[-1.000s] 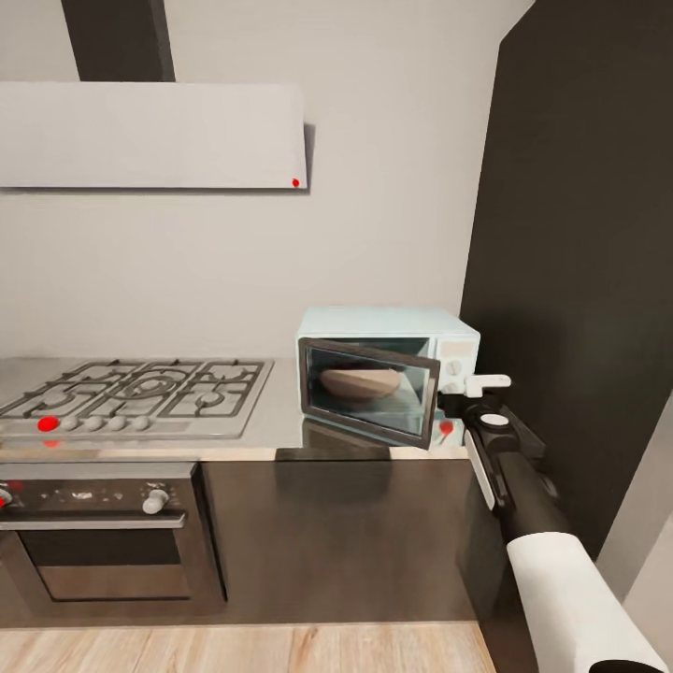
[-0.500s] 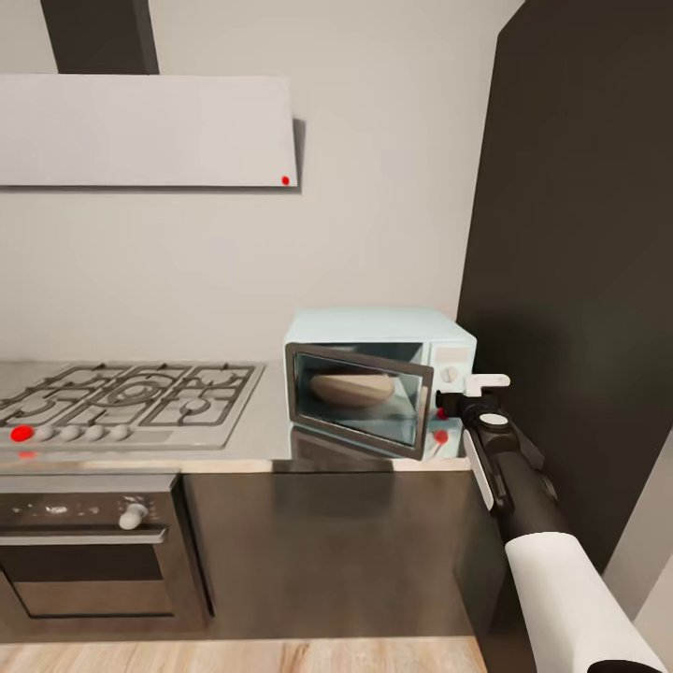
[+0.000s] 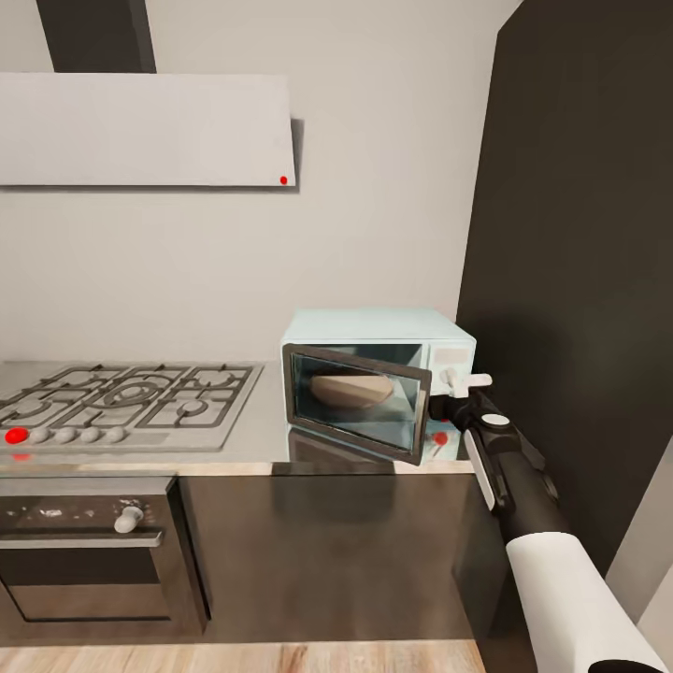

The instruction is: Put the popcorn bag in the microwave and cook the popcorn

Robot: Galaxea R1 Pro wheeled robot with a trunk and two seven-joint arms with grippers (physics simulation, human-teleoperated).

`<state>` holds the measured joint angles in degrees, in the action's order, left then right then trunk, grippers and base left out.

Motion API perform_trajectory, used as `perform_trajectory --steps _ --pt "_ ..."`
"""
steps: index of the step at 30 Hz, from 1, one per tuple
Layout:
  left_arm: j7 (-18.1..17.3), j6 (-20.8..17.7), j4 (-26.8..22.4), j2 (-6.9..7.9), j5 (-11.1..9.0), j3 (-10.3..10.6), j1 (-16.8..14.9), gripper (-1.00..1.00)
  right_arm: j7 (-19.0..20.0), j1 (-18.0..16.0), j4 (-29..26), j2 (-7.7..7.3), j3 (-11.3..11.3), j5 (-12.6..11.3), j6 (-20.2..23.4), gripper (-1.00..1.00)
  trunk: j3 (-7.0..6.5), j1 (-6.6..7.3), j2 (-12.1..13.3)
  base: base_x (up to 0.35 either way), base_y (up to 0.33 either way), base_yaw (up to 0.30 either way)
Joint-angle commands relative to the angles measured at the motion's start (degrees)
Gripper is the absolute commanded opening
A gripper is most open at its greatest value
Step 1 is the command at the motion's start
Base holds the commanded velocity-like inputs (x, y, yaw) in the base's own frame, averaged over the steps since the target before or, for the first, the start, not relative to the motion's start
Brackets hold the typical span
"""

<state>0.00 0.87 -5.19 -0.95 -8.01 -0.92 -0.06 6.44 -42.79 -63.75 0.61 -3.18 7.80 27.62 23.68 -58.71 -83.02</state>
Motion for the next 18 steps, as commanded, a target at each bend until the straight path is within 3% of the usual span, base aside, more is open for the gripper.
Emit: perform_trajectory --steps 1,5,8,18 --pt "0.0 0.1 0.0 -0.01 -0.43 -0.04 -0.03 1.0 0.69 -0.01 -0.07 0.1 0.37 -0.15 0.31 1.0 0.06 0.0 -0.03 0.0 0.0 0.0" --pt "0.01 0.1 0.0 -0.01 -0.43 -0.04 -0.03 1.0 2.26 -0.01 -0.06 -0.04 0.36 -0.12 0.33 1.0 0.06 0.0 -0.03 0.0 0.0 0.0" --pt "0.02 0.1 0.0 -0.01 -0.43 -0.04 -0.03 1.0 6.78 -0.01 -0.11 -0.23 0.31 0.41 0.4 1.0 0.06 0.0 -0.03 0.0 0.0 0.0" --pt "0.08 0.1 0.0 -0.01 -0.48 -0.11 -0.03 1.0 7.75 -0.01 -0.23 0.08 0.36 0.55 1.49 1.0 0.06 0.0 -0.03 -0.005 0.011 0.0"
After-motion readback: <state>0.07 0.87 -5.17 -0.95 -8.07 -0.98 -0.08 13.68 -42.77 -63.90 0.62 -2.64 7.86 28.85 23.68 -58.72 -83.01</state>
